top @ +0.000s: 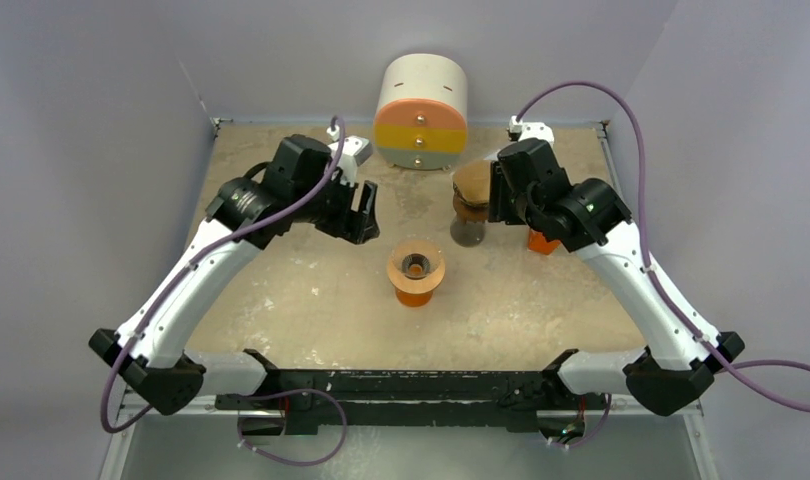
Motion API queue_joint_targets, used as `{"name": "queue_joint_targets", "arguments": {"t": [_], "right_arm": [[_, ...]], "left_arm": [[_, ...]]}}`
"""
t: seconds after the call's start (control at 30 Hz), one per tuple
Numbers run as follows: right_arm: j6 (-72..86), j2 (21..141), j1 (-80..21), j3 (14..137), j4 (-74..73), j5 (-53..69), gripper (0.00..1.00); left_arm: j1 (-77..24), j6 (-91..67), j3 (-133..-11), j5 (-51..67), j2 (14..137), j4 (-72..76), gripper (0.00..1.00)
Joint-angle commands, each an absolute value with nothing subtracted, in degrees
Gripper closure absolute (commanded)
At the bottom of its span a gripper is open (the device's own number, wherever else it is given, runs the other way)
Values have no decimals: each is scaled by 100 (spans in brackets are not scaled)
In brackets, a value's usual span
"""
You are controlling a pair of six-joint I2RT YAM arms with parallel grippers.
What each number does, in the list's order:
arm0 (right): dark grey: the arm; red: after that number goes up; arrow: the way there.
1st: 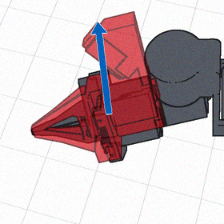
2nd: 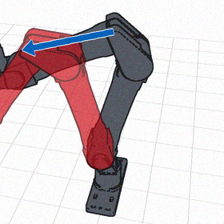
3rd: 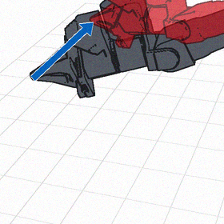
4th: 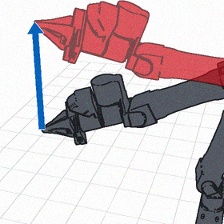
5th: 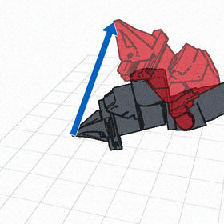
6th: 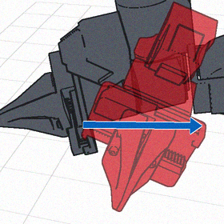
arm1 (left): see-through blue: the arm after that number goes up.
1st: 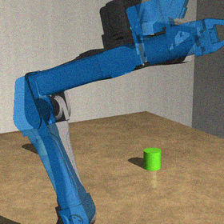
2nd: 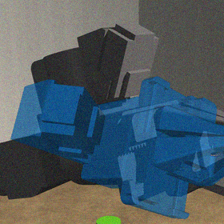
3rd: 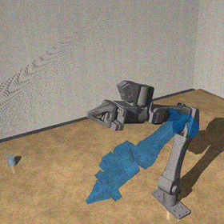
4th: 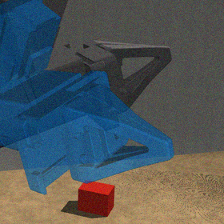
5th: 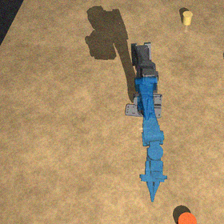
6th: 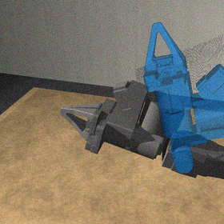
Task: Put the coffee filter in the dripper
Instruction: Pick up the coffee filter from the coffee filter holder.
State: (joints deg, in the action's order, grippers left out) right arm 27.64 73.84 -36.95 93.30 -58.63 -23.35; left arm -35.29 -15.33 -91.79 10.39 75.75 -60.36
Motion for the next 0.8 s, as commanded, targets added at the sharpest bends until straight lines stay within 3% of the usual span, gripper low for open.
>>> {"name": "queue_joint_targets", "arguments": {"t": [0.0, 0.23, 0.53, 0.77], "right_arm": [[2120, 7281, -3676, 9228, -5963, -4134, 45], [1392, 7297, -3579, 8696, -5339, -5239, 44], [1213, 7723, -2171, 8359, -4336, -3639, 46], [1170, 8250, -1309, 8568, -3915, -2689, 48]], "left_arm": [[-3535, -1196, -8689, 341, 7023, -5556, 31], [-3539, -1060, -7801, -352, 6189, -4944, 31], [-3533, -1199, -6540, -953, 5431, -4038, 31], [-3534, -1346, -6068, -682, 5238, -3807, 31]]}}
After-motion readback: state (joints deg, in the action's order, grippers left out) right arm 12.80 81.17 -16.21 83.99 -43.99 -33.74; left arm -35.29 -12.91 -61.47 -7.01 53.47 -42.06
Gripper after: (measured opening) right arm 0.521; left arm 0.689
